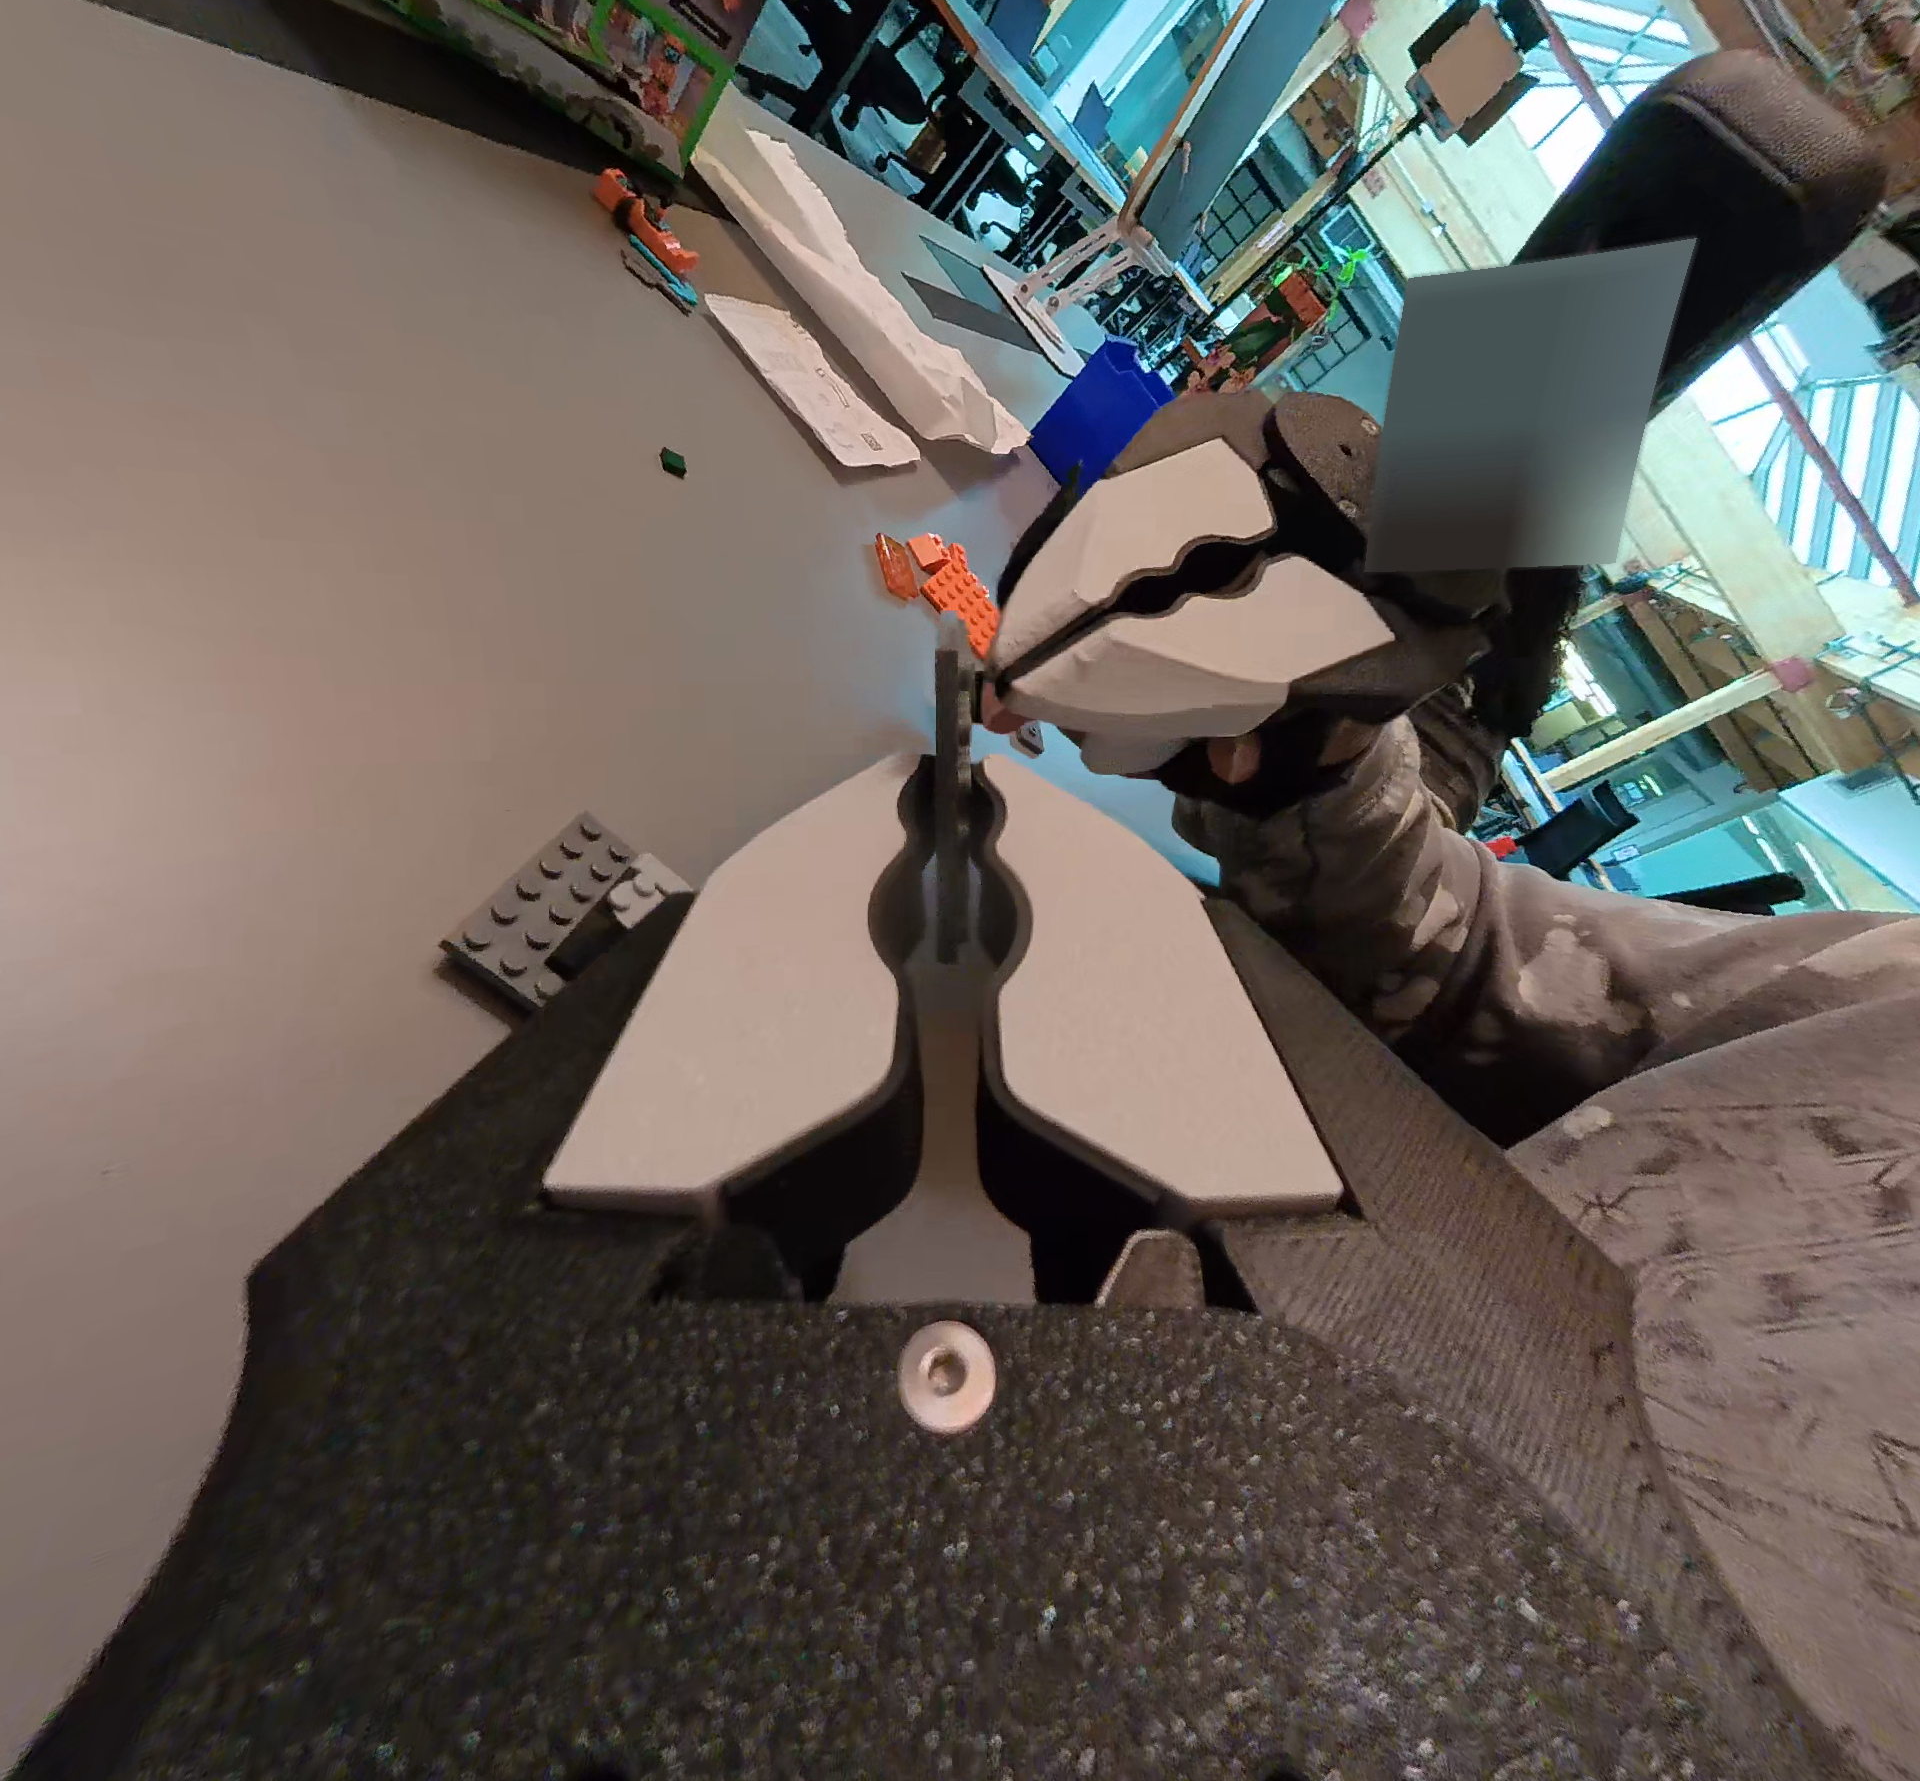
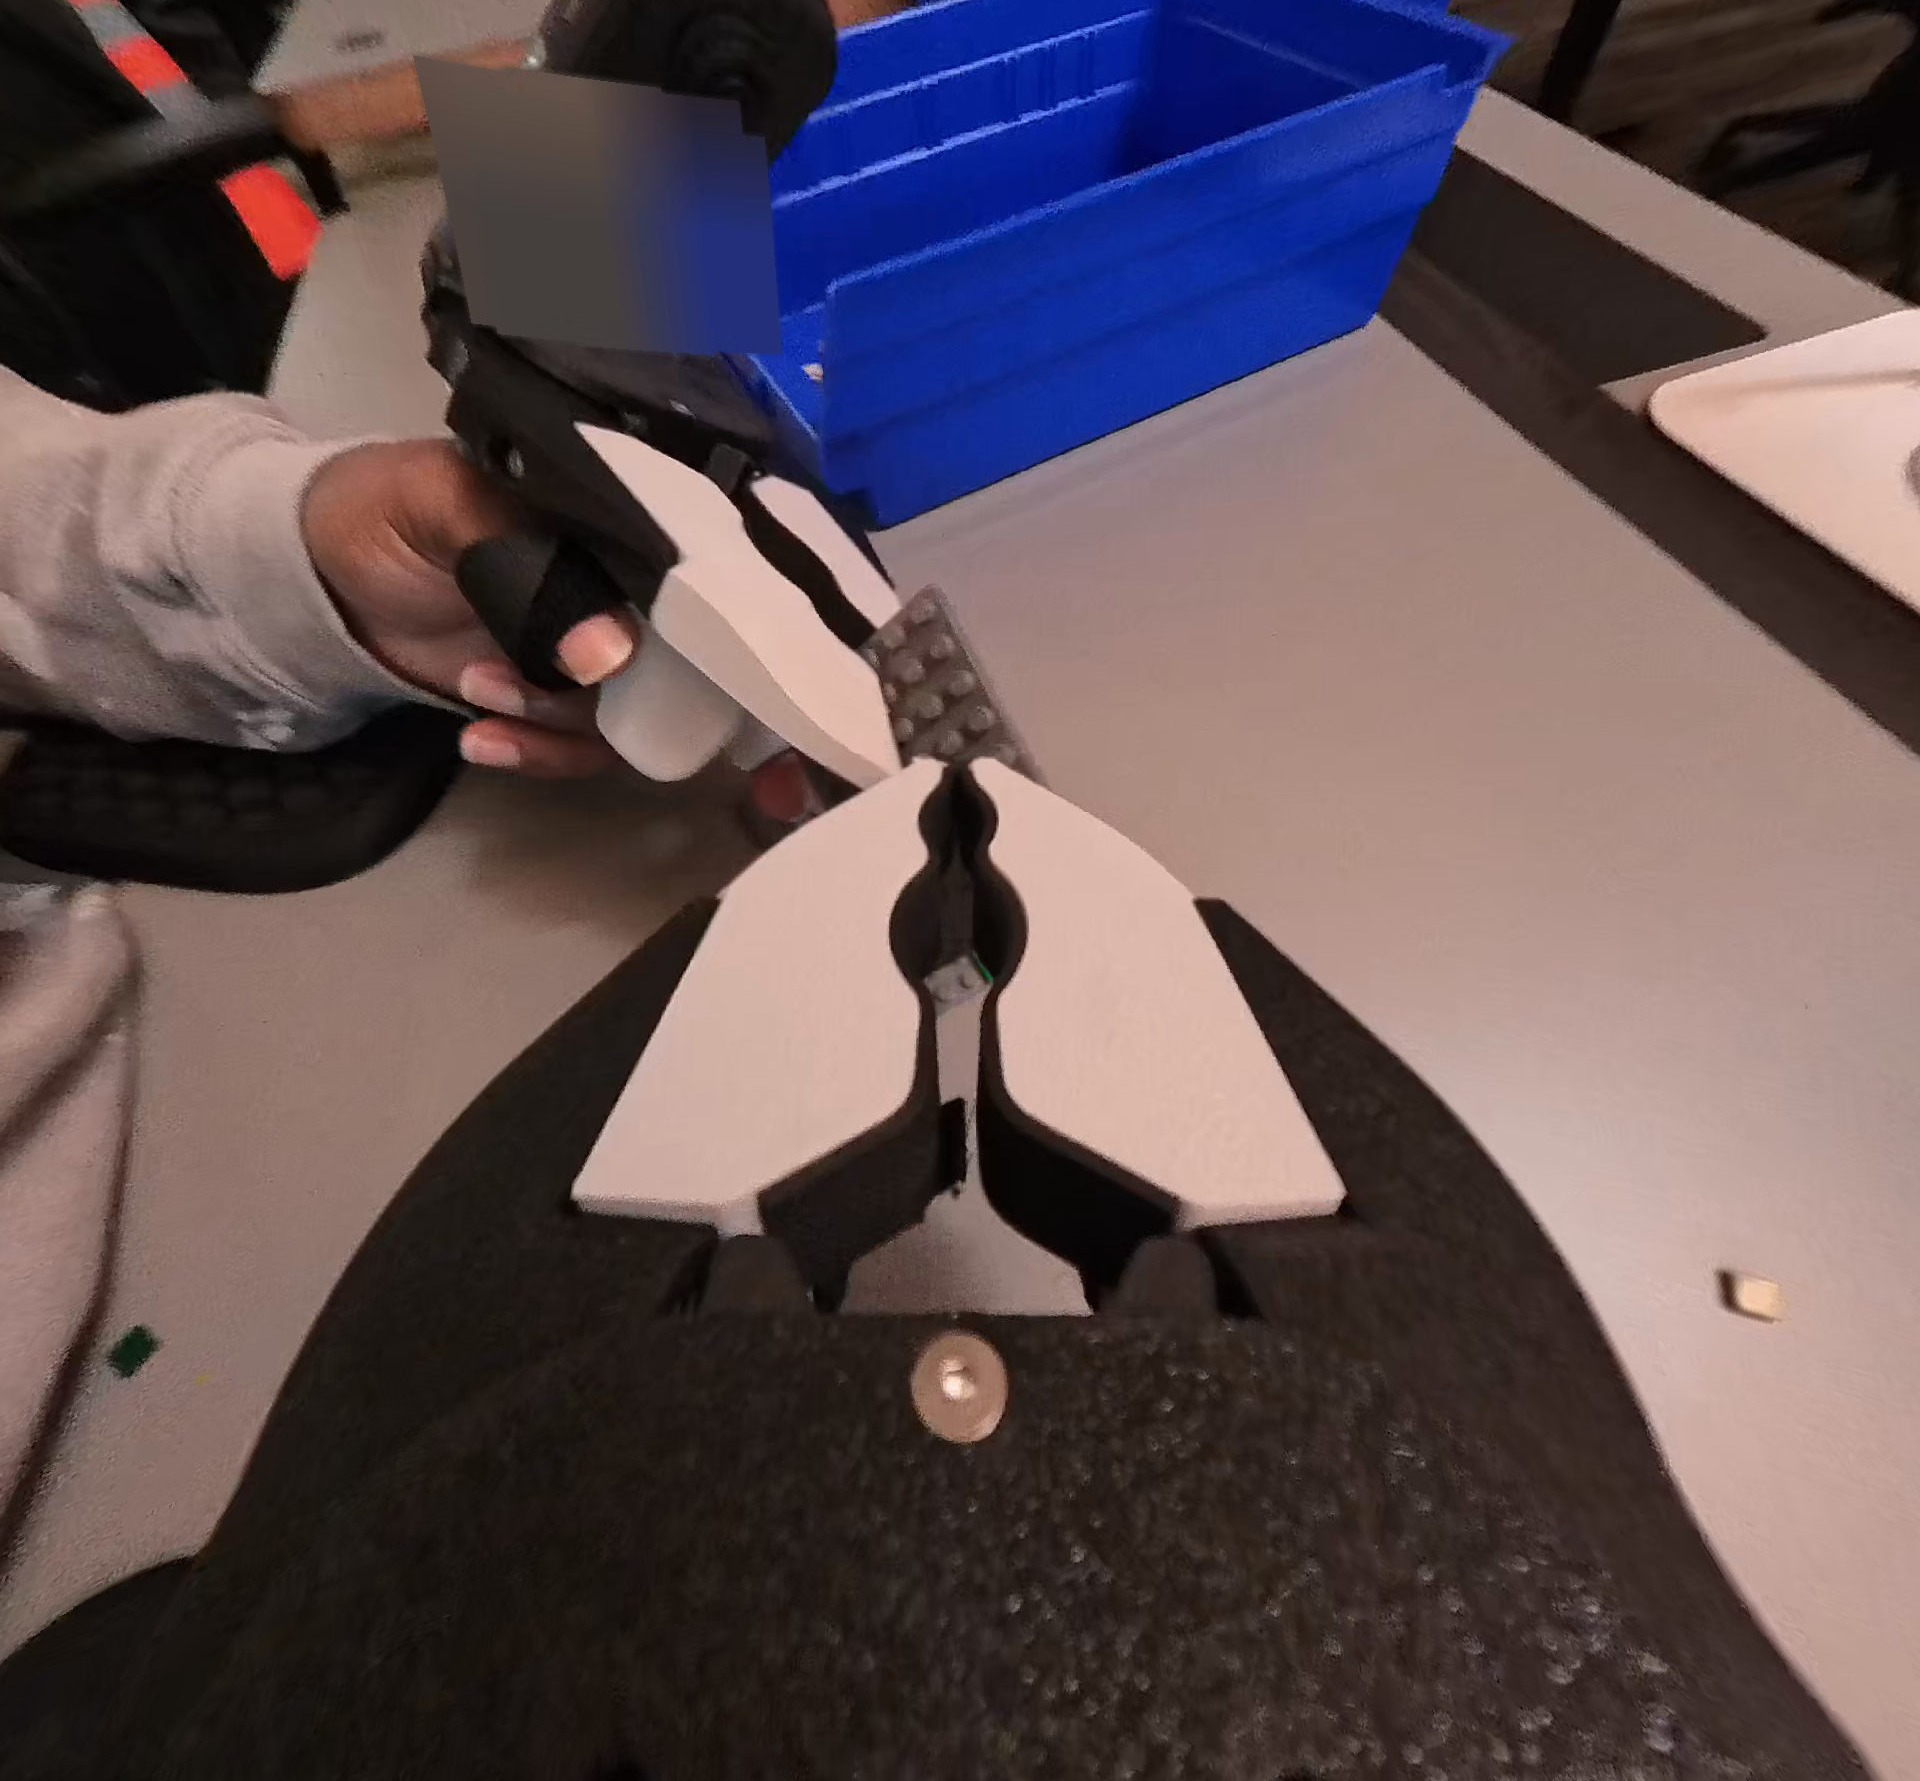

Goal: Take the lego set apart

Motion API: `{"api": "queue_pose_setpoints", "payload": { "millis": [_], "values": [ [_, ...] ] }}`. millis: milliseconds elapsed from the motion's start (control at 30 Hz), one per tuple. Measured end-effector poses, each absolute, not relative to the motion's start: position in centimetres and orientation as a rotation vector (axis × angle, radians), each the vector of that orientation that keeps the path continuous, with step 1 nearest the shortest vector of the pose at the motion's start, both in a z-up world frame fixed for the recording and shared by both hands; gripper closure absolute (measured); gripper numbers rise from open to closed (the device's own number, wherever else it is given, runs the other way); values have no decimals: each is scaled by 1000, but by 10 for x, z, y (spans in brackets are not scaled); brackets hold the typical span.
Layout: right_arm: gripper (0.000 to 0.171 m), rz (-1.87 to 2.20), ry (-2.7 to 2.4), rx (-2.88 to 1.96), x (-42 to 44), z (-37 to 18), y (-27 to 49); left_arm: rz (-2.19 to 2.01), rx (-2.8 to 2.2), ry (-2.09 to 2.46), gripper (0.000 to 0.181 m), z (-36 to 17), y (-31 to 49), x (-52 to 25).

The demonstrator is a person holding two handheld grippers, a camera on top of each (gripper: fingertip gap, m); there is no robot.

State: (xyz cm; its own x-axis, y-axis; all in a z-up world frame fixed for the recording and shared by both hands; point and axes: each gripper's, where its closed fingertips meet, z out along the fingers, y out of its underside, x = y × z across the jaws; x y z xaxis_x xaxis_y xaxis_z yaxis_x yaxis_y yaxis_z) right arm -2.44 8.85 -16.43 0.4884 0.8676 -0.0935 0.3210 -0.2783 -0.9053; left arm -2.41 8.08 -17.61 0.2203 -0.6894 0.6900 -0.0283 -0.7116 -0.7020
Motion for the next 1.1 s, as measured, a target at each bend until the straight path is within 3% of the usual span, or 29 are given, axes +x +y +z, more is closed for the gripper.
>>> {"api": "queue_pose_setpoints", "payload": {
  "millis": [100, 267, 767, 1100],
  "values": [
    [171, 646, -1048, -1753, -22, -156, 90, -1523, -1938, 655, 176, -175, 83, -26],
    [157, 511, -1145, -1720, -17, -156, 93, -1518, -1944, 659, 176, -177, 83, -26],
    [159, 1133, -1230, -1788, -18, -148, 94, -1469, -1914, 711, 176, -175, 87, -25],
    [161, 1208, -1169, -1778, -27, -164, 85, -1484, -1919, 700, 176, -176, 86, -26]
  ]
}}
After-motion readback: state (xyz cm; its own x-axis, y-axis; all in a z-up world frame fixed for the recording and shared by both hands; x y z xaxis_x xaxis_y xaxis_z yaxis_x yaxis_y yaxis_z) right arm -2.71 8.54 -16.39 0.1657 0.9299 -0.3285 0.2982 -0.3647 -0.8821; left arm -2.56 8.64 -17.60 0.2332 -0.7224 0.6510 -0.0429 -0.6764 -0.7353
